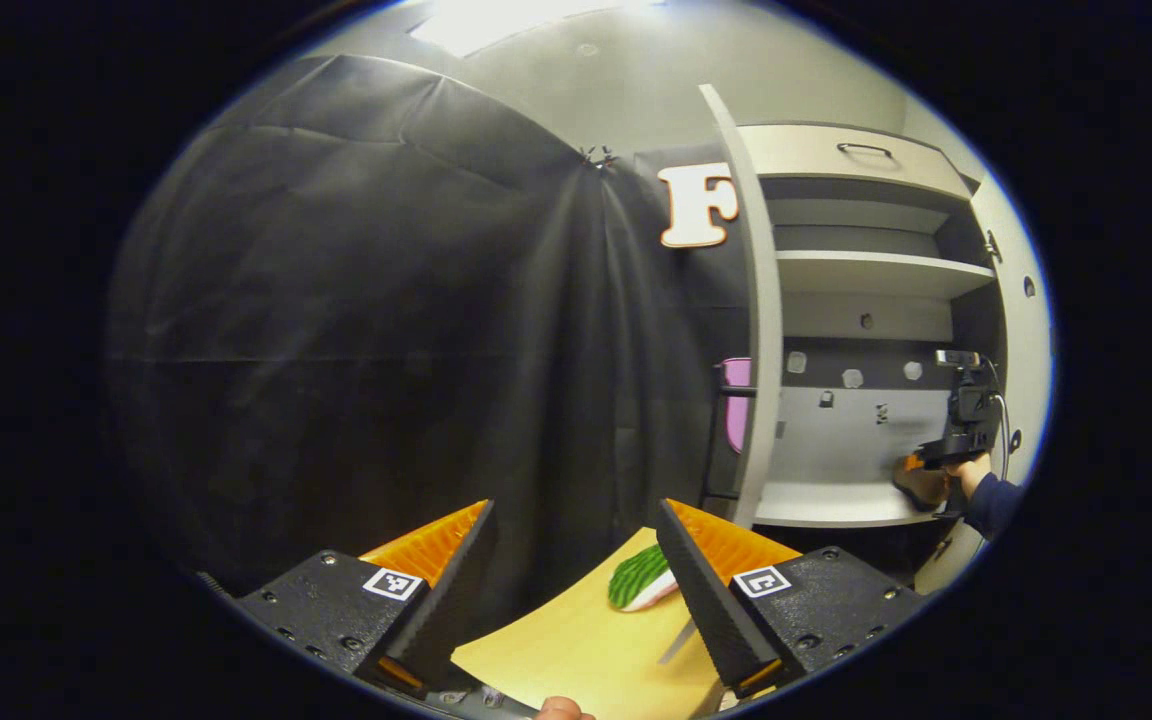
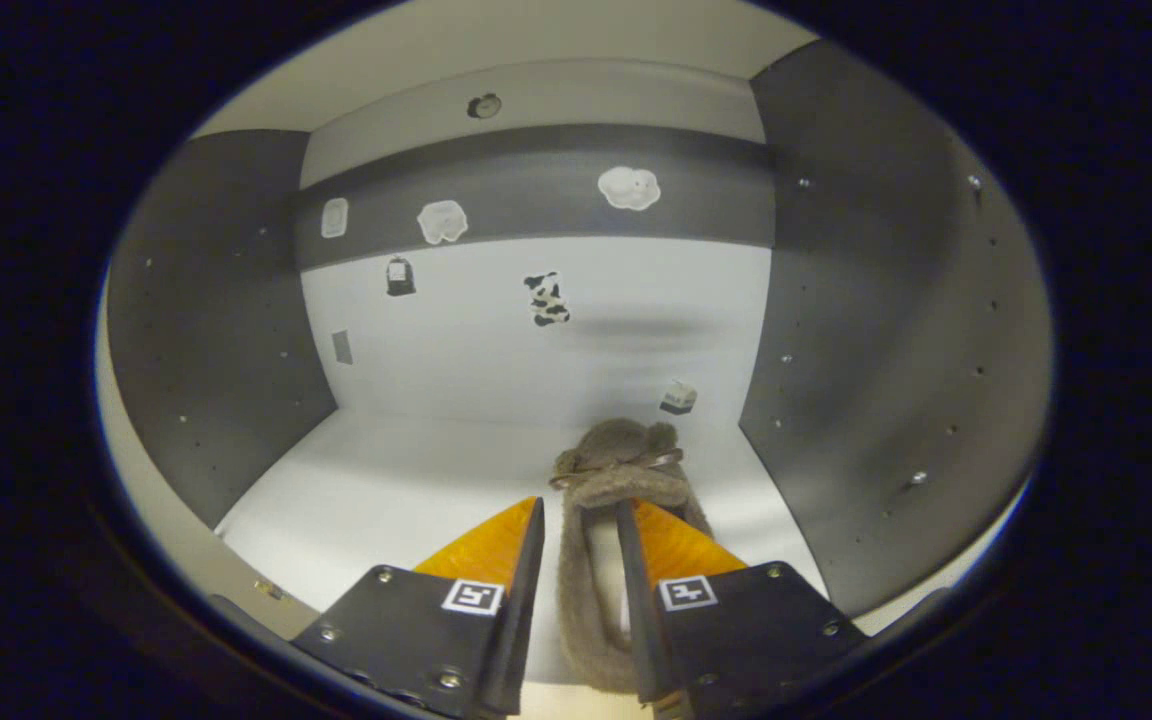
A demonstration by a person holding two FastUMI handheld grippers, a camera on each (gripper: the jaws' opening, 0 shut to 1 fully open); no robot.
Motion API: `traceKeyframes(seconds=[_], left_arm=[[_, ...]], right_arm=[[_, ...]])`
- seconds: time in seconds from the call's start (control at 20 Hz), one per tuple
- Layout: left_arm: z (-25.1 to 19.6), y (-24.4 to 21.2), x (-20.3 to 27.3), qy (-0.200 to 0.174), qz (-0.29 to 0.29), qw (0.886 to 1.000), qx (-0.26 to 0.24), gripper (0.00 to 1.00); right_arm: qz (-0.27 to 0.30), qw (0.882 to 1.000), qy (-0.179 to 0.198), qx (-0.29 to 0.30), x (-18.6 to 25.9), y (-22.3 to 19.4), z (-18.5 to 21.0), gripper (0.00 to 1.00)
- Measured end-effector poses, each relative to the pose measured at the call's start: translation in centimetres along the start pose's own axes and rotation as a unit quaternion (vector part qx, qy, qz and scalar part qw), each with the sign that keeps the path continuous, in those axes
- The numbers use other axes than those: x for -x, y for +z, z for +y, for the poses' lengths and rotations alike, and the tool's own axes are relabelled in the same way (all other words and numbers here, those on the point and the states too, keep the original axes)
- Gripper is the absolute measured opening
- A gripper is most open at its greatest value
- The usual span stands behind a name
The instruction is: Grab one shoe with the right hand and put it into the shoe cabinet, grab the other shoe with the left hand and put it into the shoe cabinet; then close the right door with the right hand and the left door with the left hand.
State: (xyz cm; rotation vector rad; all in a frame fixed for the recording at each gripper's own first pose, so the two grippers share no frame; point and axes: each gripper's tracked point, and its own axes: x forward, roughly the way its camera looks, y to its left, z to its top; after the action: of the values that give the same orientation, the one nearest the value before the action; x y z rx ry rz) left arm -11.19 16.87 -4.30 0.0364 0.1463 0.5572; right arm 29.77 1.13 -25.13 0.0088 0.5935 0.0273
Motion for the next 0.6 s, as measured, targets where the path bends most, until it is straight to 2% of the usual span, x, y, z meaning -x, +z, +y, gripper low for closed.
traceKeyframes(seconds=[0.1, 0.3, 0.35, 0.6], left_arm=[[-2.0, -0.3, 0.3, -0.035, 0.005, 0.999, -0.001, 0.98], [-6.3, -1.5, 1.0, -0.114, 0.021, 0.993, -0.009, 0.98], [-7.4, -1.6, 1.1, -0.133, 0.022, 0.991, -0.013, 0.97], [-12.9, -5.5, 2.3, -0.227, 0.071, 0.971, -0.012, 0.98]], right_arm=[[-0.028, 0.999, 0.005, 0.017, 3.3, 1.4, 0.1, 0.39], [-0.096, 0.995, 0.029, 0.021, 11.6, 5.0, 1.4, 0.42], [-0.111, 0.993, 0.035, 0.021, 13.9, 5.8, 1.6, 0.39], [-0.171, 0.984, 0.045, 0.031, 24.4, 8.1, 1.5, 0.39]])
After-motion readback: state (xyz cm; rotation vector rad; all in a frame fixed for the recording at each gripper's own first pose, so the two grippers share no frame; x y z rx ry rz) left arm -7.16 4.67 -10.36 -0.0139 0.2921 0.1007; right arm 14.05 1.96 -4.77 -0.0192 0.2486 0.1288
